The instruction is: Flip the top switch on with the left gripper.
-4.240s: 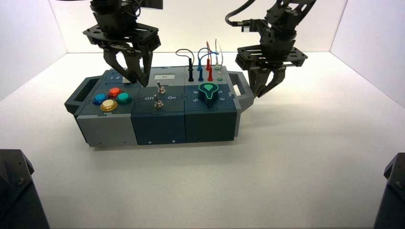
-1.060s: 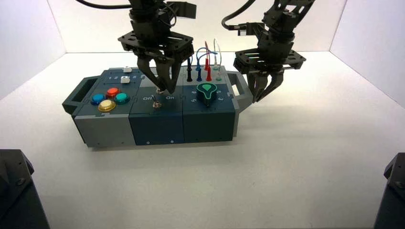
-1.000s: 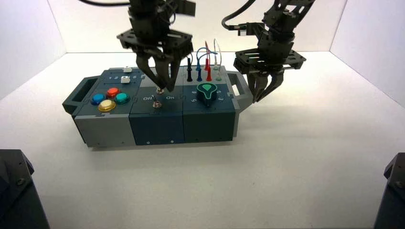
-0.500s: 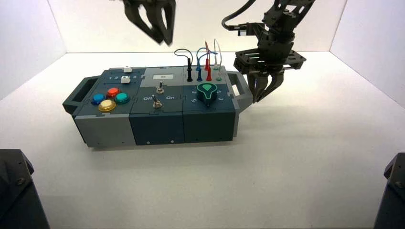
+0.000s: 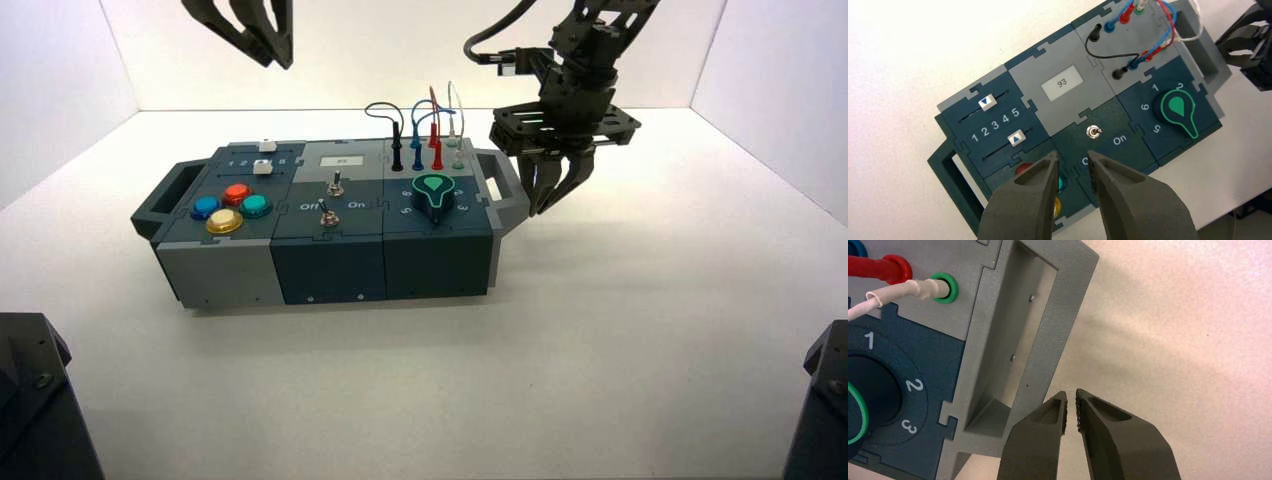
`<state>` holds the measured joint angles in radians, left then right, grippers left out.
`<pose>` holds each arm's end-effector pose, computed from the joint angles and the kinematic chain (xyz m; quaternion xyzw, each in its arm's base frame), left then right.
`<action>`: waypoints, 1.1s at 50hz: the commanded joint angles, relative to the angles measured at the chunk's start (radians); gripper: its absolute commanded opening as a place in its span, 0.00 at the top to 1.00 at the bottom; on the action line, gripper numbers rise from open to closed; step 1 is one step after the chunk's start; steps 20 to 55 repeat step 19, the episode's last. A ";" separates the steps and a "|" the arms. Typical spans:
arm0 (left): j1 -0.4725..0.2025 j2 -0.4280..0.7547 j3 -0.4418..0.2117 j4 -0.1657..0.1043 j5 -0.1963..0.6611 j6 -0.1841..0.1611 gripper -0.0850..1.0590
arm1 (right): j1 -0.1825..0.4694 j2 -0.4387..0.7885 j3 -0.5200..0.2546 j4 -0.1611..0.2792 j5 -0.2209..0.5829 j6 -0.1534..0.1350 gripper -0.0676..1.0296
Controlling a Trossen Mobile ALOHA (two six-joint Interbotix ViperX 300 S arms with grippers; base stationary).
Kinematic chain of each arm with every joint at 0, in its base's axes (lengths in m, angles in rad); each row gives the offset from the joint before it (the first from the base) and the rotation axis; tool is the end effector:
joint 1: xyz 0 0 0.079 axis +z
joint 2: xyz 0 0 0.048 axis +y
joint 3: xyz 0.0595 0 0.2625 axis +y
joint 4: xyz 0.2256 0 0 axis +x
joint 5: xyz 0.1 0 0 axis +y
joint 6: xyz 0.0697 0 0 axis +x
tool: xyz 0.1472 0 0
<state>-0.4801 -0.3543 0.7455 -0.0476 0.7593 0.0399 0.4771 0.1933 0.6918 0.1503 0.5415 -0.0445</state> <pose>0.3110 -0.1699 0.0718 0.1228 0.5297 -0.2143 0.8114 0.3007 0.1743 -0.0927 -0.0986 0.6476 0.1802 0.7337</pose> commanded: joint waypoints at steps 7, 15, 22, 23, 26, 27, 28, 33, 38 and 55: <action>0.005 -0.023 -0.008 0.002 -0.015 0.002 0.63 | 0.031 -0.002 -0.017 0.006 -0.003 -0.009 0.83; 0.005 -0.012 -0.005 0.002 -0.017 0.003 0.63 | 0.031 0.017 -0.021 0.006 -0.005 -0.011 0.83; 0.003 -0.012 -0.005 0.002 -0.017 0.006 0.63 | 0.031 0.018 -0.028 0.006 -0.003 -0.009 0.83; 0.003 -0.012 -0.005 0.002 -0.017 0.006 0.63 | 0.031 0.018 -0.028 0.006 -0.003 -0.009 0.83; 0.003 -0.012 -0.005 0.002 -0.017 0.006 0.63 | 0.031 0.018 -0.028 0.006 -0.003 -0.009 0.83; 0.003 -0.012 -0.005 0.002 -0.017 0.006 0.63 | 0.031 0.018 -0.028 0.006 -0.003 -0.009 0.83; 0.003 -0.012 -0.005 0.002 -0.017 0.006 0.63 | 0.031 0.018 -0.028 0.006 -0.003 -0.009 0.83; 0.003 -0.012 -0.005 0.002 -0.017 0.006 0.63 | 0.031 0.018 -0.028 0.006 -0.003 -0.009 0.83; 0.003 -0.012 -0.005 0.002 -0.017 0.006 0.63 | 0.031 0.018 -0.028 0.006 -0.003 -0.009 0.83; 0.003 -0.012 -0.005 0.002 -0.017 0.006 0.63 | 0.031 0.018 -0.028 0.006 -0.003 -0.009 0.83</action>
